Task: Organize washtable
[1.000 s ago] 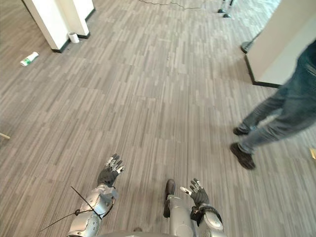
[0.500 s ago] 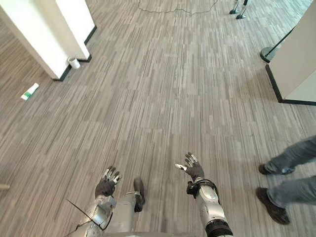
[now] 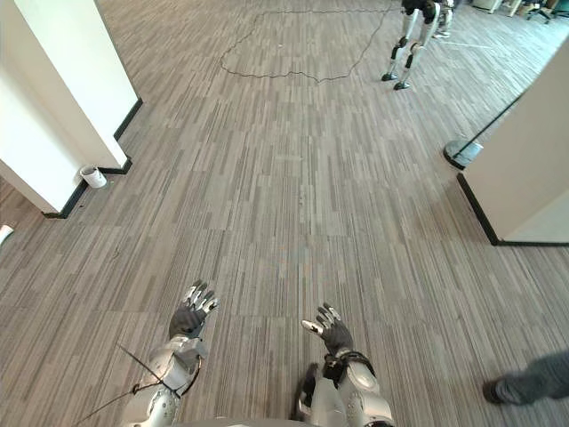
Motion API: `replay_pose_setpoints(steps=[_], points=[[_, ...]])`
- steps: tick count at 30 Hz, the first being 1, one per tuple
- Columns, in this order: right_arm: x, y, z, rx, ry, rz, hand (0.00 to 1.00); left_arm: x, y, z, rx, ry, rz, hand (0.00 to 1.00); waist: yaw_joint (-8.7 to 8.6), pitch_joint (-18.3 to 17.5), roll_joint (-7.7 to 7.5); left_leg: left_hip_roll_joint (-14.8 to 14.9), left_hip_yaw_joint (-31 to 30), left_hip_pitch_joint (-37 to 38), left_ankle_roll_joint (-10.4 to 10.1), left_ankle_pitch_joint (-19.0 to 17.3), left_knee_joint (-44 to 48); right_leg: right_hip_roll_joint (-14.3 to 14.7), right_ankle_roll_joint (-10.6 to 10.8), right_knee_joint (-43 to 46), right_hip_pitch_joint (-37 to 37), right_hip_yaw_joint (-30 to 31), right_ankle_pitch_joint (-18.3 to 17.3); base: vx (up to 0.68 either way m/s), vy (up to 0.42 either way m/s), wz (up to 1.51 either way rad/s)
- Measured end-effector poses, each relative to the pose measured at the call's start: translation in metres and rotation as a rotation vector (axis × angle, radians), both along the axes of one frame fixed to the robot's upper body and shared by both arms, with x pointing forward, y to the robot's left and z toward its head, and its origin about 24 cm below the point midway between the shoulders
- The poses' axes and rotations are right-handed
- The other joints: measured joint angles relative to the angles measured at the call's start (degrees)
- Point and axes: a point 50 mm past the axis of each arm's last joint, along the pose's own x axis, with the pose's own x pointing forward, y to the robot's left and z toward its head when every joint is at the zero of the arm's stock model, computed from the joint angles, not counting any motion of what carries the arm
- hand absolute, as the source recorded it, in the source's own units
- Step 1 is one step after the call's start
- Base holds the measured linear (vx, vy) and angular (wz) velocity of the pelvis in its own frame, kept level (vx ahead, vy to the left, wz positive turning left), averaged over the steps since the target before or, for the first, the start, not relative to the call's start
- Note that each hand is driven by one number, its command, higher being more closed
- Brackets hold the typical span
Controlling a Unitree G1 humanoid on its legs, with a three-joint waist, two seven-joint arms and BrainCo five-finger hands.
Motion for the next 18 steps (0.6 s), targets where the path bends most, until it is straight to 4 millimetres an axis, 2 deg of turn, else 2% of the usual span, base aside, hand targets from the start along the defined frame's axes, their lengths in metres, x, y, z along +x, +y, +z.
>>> replay_pose_setpoints(steps=[1, 2, 3, 4, 5, 6, 7, 9, 10, 11, 12, 13, 14, 15, 16, 17, 18], points=[[-0.006, -0.001, -0.003, -0.010, 0.019, 0.011, 0.00, -0.004, 0.001, -0.008, 0.002, 0.037, 0.003, 0.00, 0.54, -0.5, -0.22, 0.2, 0.2, 1.3, -2.9, -1.8, 4.4, 0.8, -6.2, 0.6, -0.7, 0.1, 3.5, 0.89, -0.230, -0.02], [-0.009, 0.000, -0.006, -0.013, 0.040, 0.020, 0.00, -0.013, 0.003, -0.017, -0.001, 0.087, 0.022, 0.00, 0.67, -1.6, 0.42, 3.2, 0.6, -2.0, -4.0, -2.0, 16.0, 1.5, -10.5, 3.6, -0.4, 0.0, 7.6, 0.91, -0.249, -0.16], [-0.008, 0.000, -0.005, -0.014, 0.035, 0.022, 0.00, -0.016, 0.002, -0.020, -0.006, 0.099, 0.028, 0.00, 0.83, -1.9, 1.50, 5.6, 0.9, -4.9, -5.2, -0.5, 24.3, 2.1, -10.2, 5.0, 0.2, -0.6, 7.8, 0.89, -0.257, -0.51], [-0.003, -0.006, -0.002, -0.038, 0.018, 0.031, 0.00, -0.019, -0.004, -0.022, -0.031, 0.111, 0.037, 0.00, 1.80, -1.3, 5.80, 12.2, 1.9, -11.3, -5.5, 8.1, 40.7, 6.2, -9.6, 5.0, 2.7, -0.6, 4.6, 0.86, -0.209, -0.90], [0.001, -0.015, 0.000, -0.069, 0.010, 0.034, 0.00, -0.022, -0.009, -0.026, -0.063, 0.129, 0.051, 0.00, 3.65, -1.4, 9.45, 18.6, 2.9, -17.1, -6.4, 13.4, 55.6, 10.9, -9.0, 2.8, 6.6, 0.3, 3.1, 0.85, -0.162, -1.01], [0.005, -0.014, 0.002, -0.072, 0.001, 0.039, 0.00, -0.023, -0.011, -0.027, -0.076, 0.139, 0.055, 0.00, 4.16, -1.1, 10.41, 21.2, 3.7, -19.2, -5.7, 12.8, 61.4, 12.6, -8.7, 1.6, 9.2, 1.0, 2.5, 0.99, -0.113, -0.93], [0.014, -0.013, 0.007, -0.068, -0.023, 0.044, 0.00, -0.025, -0.014, -0.031, -0.106, 0.159, 0.064, 0.00, 4.25, 0.4, 9.75, 24.3, 6.4, -22.1, -1.6, 10.2, 69.0, 14.4, -7.7, -2.5, 17.5, 3.2, 1.2, 0.81, -0.065, -0.50], [0.023, -0.009, 0.012, -0.063, -0.053, 0.048, 0.00, -0.029, -0.013, -0.033, -0.110, 0.171, 0.068, 0.00, 4.53, 0.9, 7.15, 24.1, 9.2, -25.5, 0.6, 8.6, 69.3, 13.8, -7.2, -6.5, 24.8, 5.3, 1.1, 0.75, -0.047, -0.47], [0.030, -0.008, 0.017, -0.066, -0.083, 0.047, 0.00, -0.032, -0.012, -0.033, -0.111, 0.176, 0.072, 0.00, 5.58, 1.0, 5.86, 23.9, 10.9, -29.2, 0.5, 7.9, 66.6, 13.2, -7.0, -8.8, 28.9, 6.3, 1.0, 0.68, -0.011, -0.57], [0.034, -0.008, 0.020, -0.068, -0.095, 0.046, 0.00, -0.034, -0.011, -0.034, -0.110, 0.182, 0.077, 0.00, 6.13, 0.9, 5.42, 23.6, 11.5, -31.3, 0.4, 7.7, 64.0, 12.7, -6.8, -9.8, 30.6, 6.7, 0.9, 0.80, 0.038, -0.69], [0.042, -0.007, 0.025, -0.070, -0.120, 0.048, 0.00, -0.036, -0.009, -0.035, -0.114, 0.187, 0.089, 0.00, 6.96, 1.2, 4.56, 21.9, 11.7, -35.2, 0.4, 7.7, 56.5, 11.3, -5.4, -11.4, 33.0, 7.9, -0.1, 0.66, 0.106, -0.61], [0.050, -0.004, 0.031, -0.066, -0.146, 0.058, 0.00, -0.039, -0.005, -0.036, -0.118, 0.191, 0.116, 0.00, 7.29, 1.8, 4.07, 20.0, 11.7, -38.2, 0.0, 8.0, 46.7, 9.5, -3.0, -12.6, 35.6, 8.2, -1.6, 0.79, 0.182, -0.55], [0.053, -0.002, 0.033, -0.064, -0.156, 0.070, 0.00, -0.043, -0.001, -0.038, -0.117, 0.205, 0.132, 0.00, 7.49, 2.0, 3.87, 18.8, 11.6, -39.7, -1.2, 8.7, 37.7, 8.6, -1.3, -13.7, 37.7, 8.1, -2.7, 0.68, 0.198, -0.39], [0.053, -0.002, 0.033, -0.067, -0.156, 0.077, 0.00, -0.047, 0.001, -0.039, -0.118, 0.217, 0.149, 0.00, 8.11, 1.9, 4.19, 17.9, 11.2, -40.1, -4.1, 10.6, 28.2, 8.1, 0.4, -14.6, 39.7, 8.0, -3.8, 0.72, 0.268, -0.41], [0.051, -0.003, 0.031, -0.077, -0.146, 0.085, 0.00, -0.054, 0.005, -0.041, -0.124, 0.230, 0.186, 0.00, 8.79, 1.2, 5.60, 17.2, 10.3, -39.6, -7.5, 12.9, 16.4, 8.0, 3.0, -15.3, 42.1, 7.9, -5.7, 0.60, 0.253, -0.49], [0.049, -0.003, 0.030, -0.077, -0.143, 0.089, 0.00, -0.058, 0.006, -0.040, -0.120, 0.233, 0.193, 0.00, 9.55, 0.7, 6.14, 17.1, 9.6, -39.8, -6.8, 14.0, 15.0, 7.4, 4.7, -14.3, 43.0, 8.0, -7.8, 0.79, 0.354, -0.47], [0.046, -0.001, 0.027, -0.065, -0.127, 0.082, 0.00, -0.061, 0.013, -0.043, -0.109, 0.248, 0.216, 0.00, 9.81, 0.5, 5.11, 15.2, 7.6, -41.0, -3.7, 16.5, 22.0, 4.1, 6.5, -8.6, 43.5, 8.0, -10.7, 0.82, 0.394, -0.13]])
